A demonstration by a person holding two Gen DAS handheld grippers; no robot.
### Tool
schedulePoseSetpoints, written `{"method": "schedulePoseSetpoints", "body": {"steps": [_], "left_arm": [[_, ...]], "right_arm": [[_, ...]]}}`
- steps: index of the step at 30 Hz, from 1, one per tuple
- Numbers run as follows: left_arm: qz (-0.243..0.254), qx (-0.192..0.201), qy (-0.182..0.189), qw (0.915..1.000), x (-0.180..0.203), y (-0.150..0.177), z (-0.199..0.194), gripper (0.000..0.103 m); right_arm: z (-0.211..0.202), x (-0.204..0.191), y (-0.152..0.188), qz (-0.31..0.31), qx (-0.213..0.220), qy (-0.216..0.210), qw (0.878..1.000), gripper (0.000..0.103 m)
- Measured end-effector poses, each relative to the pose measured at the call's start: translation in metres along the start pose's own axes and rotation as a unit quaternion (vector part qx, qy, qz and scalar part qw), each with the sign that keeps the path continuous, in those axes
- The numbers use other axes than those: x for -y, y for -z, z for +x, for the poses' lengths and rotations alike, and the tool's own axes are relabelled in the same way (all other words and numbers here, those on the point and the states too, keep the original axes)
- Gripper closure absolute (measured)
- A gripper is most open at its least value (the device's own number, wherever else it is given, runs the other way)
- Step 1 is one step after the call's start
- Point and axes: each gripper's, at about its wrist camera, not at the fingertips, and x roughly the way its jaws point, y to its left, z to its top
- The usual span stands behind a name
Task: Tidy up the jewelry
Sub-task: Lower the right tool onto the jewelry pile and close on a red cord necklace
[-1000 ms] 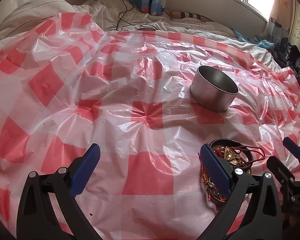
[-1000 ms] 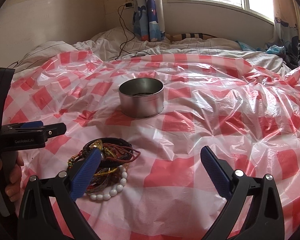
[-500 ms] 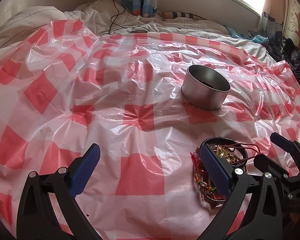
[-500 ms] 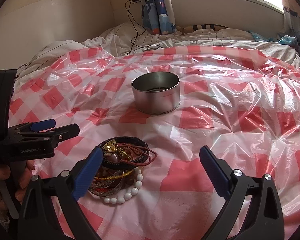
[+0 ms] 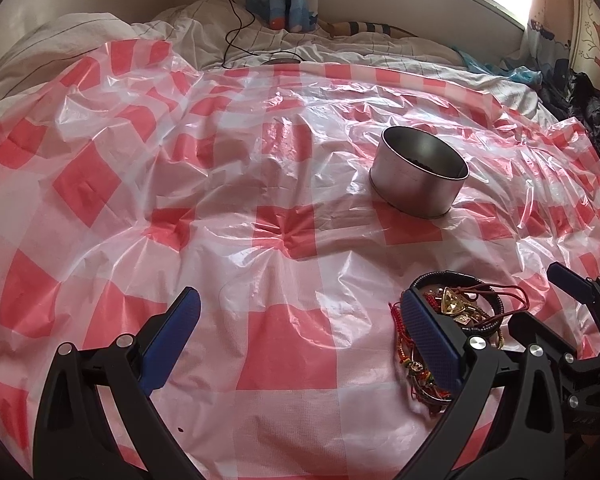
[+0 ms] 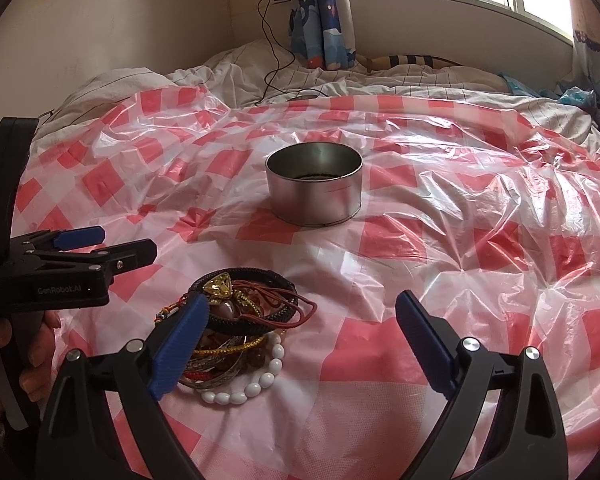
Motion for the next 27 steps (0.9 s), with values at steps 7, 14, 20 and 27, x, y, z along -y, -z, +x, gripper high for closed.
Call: {"method": "schedulePoseSetpoints", "body": {"steps": [7, 14, 20, 27], "left_arm": [[-0.007, 0.0, -0.004, 1.0, -0.003, 0.0, 0.001, 0.006], [-0.027, 0.002, 0.005, 0.9996, -0.01, -0.001, 0.0, 0.006], [-0.017, 0.004, 0.007, 0.9998, -0.006, -0.002, -0.002, 0.006], [-0.004, 0.008, 0.001, 1.0, 0.0, -0.001, -0.003, 0.006]], "right_arm": [[0.003, 0.013, -0.001, 0.043, -0.016, -0.048, 0.998, 0.039], [0.009, 0.03, 0.001, 0.104, -0.036, -0.1, 0.989, 0.043], [0.012, 0.026, 0.003, 0.098, -0.044, -0.099, 0.989, 0.043], [0.014, 0.024, 0.004, 0.092, -0.047, -0.1, 0.99, 0.043]]}}
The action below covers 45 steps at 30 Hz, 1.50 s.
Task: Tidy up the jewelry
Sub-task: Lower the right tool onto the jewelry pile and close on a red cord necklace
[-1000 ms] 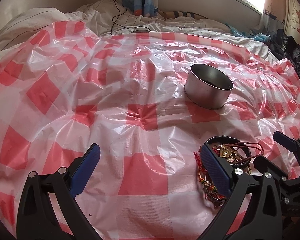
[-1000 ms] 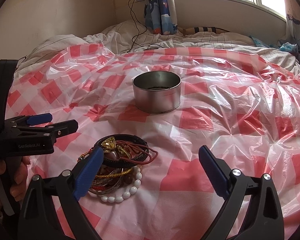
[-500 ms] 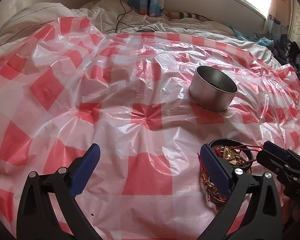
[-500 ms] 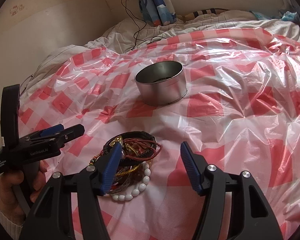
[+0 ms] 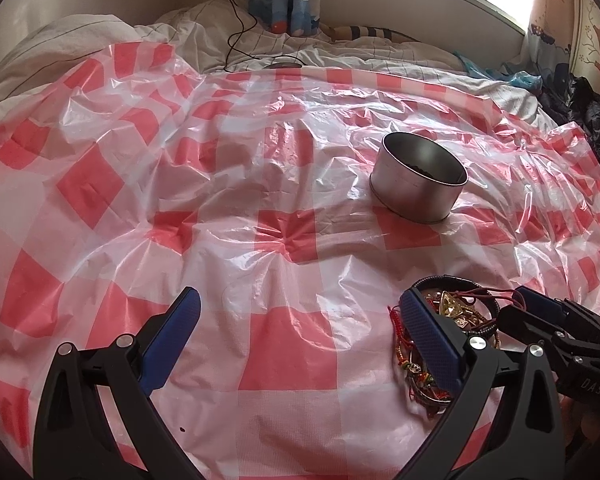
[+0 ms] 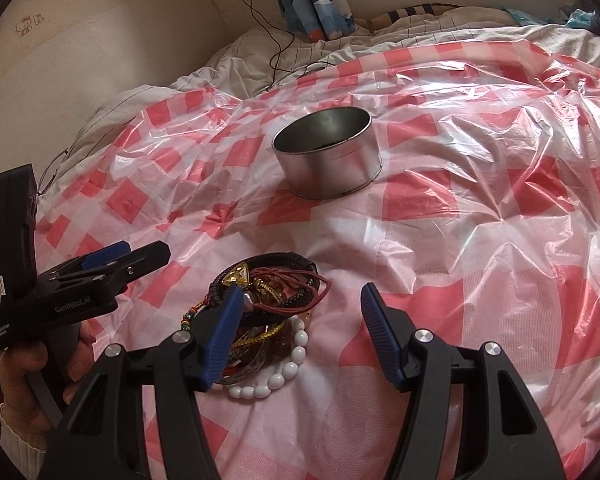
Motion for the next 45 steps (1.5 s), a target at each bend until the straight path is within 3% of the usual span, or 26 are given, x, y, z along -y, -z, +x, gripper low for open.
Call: {"method": "schedulePoseSetpoints", "body": {"steps": [4, 7, 10, 14, 15, 20, 23, 26, 28, 31, 35, 41, 43, 45], "left_arm": [[0.0, 0.0, 0.0, 1.0, 0.0, 0.0, 0.0, 0.006], [0.0, 0.0, 0.001, 1.0, 0.001, 0.0, 0.0, 0.006], [0.004, 0.0, 0.001, 1.0, 0.003, 0.0, -0.001, 0.006], [0.002, 0.001, 0.002, 1.0, 0.003, 0.0, -0.001, 0.006], [0.002, 0.0, 0.002, 1.0, 0.003, 0.0, -0.001, 0.006], [-0.004, -0.006, 0.026, 0.9996, 0.001, 0.0, 0.002, 0.006], [-0.019, -0.024, 0.079, 0.9964, 0.0, -0.001, 0.009, 0.006], [-0.044, -0.053, 0.149, 0.9865, 0.001, -0.006, 0.022, 0.006], [-0.049, -0.069, 0.172, 0.9815, 0.005, -0.008, 0.031, 0.006], [-0.033, -0.083, 0.182, 0.9792, 0.015, -0.014, 0.04, 0.006], [-0.053, -0.118, 0.203, 0.9706, 0.021, -0.018, 0.058, 0.006], [-0.03, -0.126, 0.186, 0.9739, 0.036, -0.024, 0.073, 0.007], [-0.022, -0.128, 0.182, 0.9746, 0.039, -0.024, 0.074, 0.012], [-0.007, -0.124, 0.181, 0.9756, 0.042, -0.022, 0.073, 0.024]], "right_arm": [[0.002, -0.001, 0.0, 0.003, -0.006, -0.014, 1.0, 0.045], [0.005, 0.0, 0.0, 0.007, -0.011, -0.021, 1.0, 0.052], [0.006, 0.002, 0.0, 0.016, -0.014, -0.037, 0.999, 0.064], [0.007, 0.004, 0.0, 0.024, -0.014, -0.056, 0.998, 0.094], [0.007, 0.005, -0.001, 0.031, -0.014, -0.066, 0.997, 0.098], [-0.001, 0.009, -0.003, 0.049, 0.004, -0.099, 0.994, 0.099], [-0.008, 0.013, -0.006, 0.066, 0.02, -0.128, 0.989, 0.099], [-0.02, 0.016, -0.011, 0.08, 0.045, -0.149, 0.985, 0.099], [-0.029, 0.02, -0.015, 0.087, 0.063, -0.153, 0.982, 0.099], [-0.038, 0.028, -0.019, 0.101, 0.08, -0.153, 0.98, 0.099], [-0.044, 0.036, -0.022, 0.113, 0.091, -0.146, 0.978, 0.099], [-0.048, 0.045, -0.023, 0.129, 0.099, -0.141, 0.977, 0.099], [-0.049, 0.047, -0.023, 0.131, 0.101, -0.141, 0.976, 0.099], [-0.048, 0.048, -0.023, 0.134, 0.101, -0.141, 0.976, 0.099]]}}
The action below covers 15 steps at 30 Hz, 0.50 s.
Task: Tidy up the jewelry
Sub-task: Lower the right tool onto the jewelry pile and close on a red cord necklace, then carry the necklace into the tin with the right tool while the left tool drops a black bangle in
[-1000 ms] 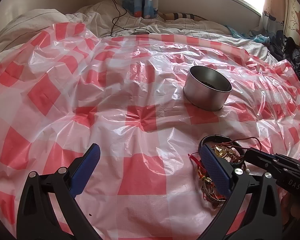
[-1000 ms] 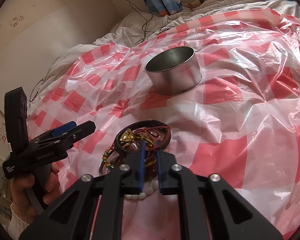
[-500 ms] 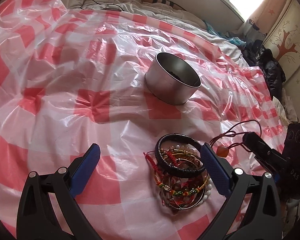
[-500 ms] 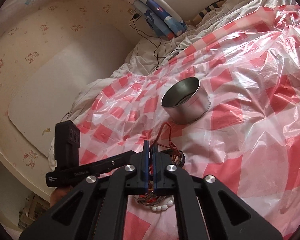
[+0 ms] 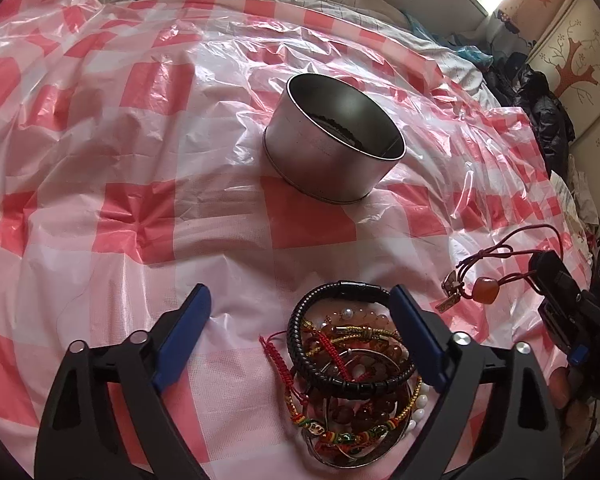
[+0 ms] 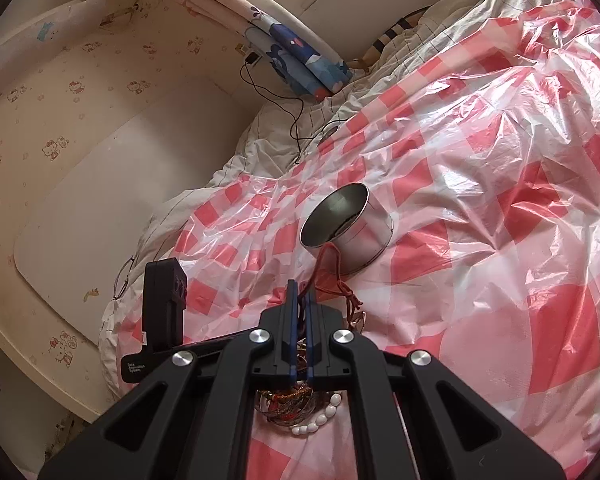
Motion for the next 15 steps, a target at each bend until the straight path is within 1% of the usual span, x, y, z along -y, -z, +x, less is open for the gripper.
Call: {"method": "schedulePoseSetpoints", "body": {"steps": [1, 2, 3, 5, 6, 7, 8, 9, 10, 15], "left_arm": [[0.01, -0.003, 0.004, 0.9999, 0.0023, 0.0009, 0.0007, 0.034], [0.018, -0.005, 0.01, 0.9998, 0.0044, 0.0022, 0.0014, 0.043], [0.025, -0.007, 0.01, 0.9996, 0.0063, 0.0033, 0.002, 0.046], [0.038, -0.01, 0.014, 0.9991, 0.009, 0.006, 0.0028, 0.06], [0.039, -0.01, 0.022, 0.999, 0.0093, 0.0065, 0.0029, 0.064], [0.038, -0.007, 0.028, 0.9989, 0.0092, 0.007, 0.0028, 0.071], [0.038, -0.005, 0.023, 0.999, 0.0088, 0.0069, 0.0024, 0.081], [0.039, -0.002, 0.025, 0.9989, 0.008, 0.0068, 0.0016, 0.085], [0.038, 0.003, 0.029, 0.9988, 0.0071, 0.0069, -0.0001, 0.093], [0.02, 0.011, 0.058, 0.9981, 0.0002, 0.0063, -0.0062, 0.095]], "right_arm": [[0.0001, 0.0004, -0.0002, 0.001, 0.0, 0.0, 1.0, 0.099], [0.0001, 0.0007, -0.0002, 0.002, 0.0, 0.0, 1.0, 0.099], [0.0002, 0.0009, -0.0002, 0.002, 0.0, 0.0, 1.0, 0.099], [-0.0003, 0.0014, 0.0001, 0.003, 0.0, 0.0, 1.0, 0.099], [-0.0005, 0.0018, 0.0, 0.004, 0.0, 0.0, 1.0, 0.099], [-0.0006, 0.0022, -0.0001, 0.005, 0.0, -0.001, 1.0, 0.099], [-0.0007, 0.0024, 0.0, 0.006, 0.001, -0.001, 1.0, 0.099], [-0.0005, 0.0026, 0.0, 0.006, 0.0, 0.0, 1.0, 0.099], [-0.0003, 0.0024, 0.0001, 0.006, 0.0, -0.001, 1.0, 0.099], [-0.0013, 0.0017, 0.0007, 0.003, 0.001, 0.0, 1.0, 0.099]]}}
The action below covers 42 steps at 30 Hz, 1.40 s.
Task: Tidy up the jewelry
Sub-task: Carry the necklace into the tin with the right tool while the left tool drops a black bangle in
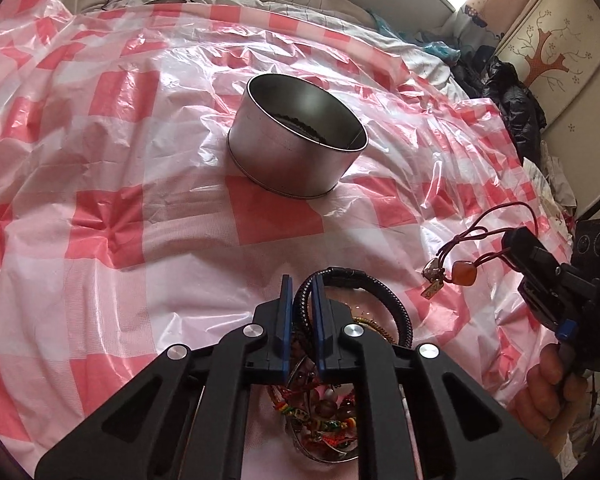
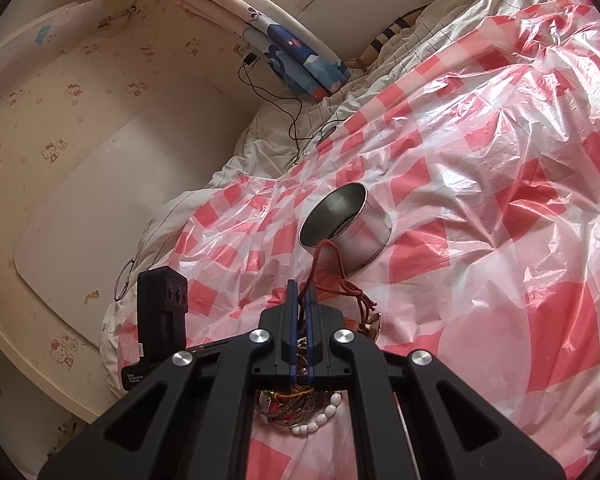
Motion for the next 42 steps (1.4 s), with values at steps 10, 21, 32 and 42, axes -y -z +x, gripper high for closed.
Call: {"method": "schedulePoseSetpoints", "body": {"steps": [10, 21, 32, 42], "left_arm": [[-0.045, 0.014, 0.068, 0.9965, -0.01, -0.002, -0.01, 0.095], [-0.065, 0.035, 0.103, 0.992, -0.015, -0.007, -0.023, 0.096], [-0.071, 0.091, 0.094, 0.9888, -0.016, -0.06, -0.052, 0.095], [-0.036, 0.091, 0.009, 0.9951, -0.011, -0.122, -0.005, 0.095]], "right_arm": [[-0.002, 0.0, -0.001, 0.0, 0.004, -0.002, 1.0, 0.099], [-0.008, -0.002, -0.004, -0.002, 0.019, -0.008, 1.0, 0.099], [-0.018, -0.019, -0.026, -0.033, 0.044, -0.014, 0.998, 0.099], [0.009, -0.018, -0.075, -0.044, 0.056, -0.022, 0.997, 0.099]]}}
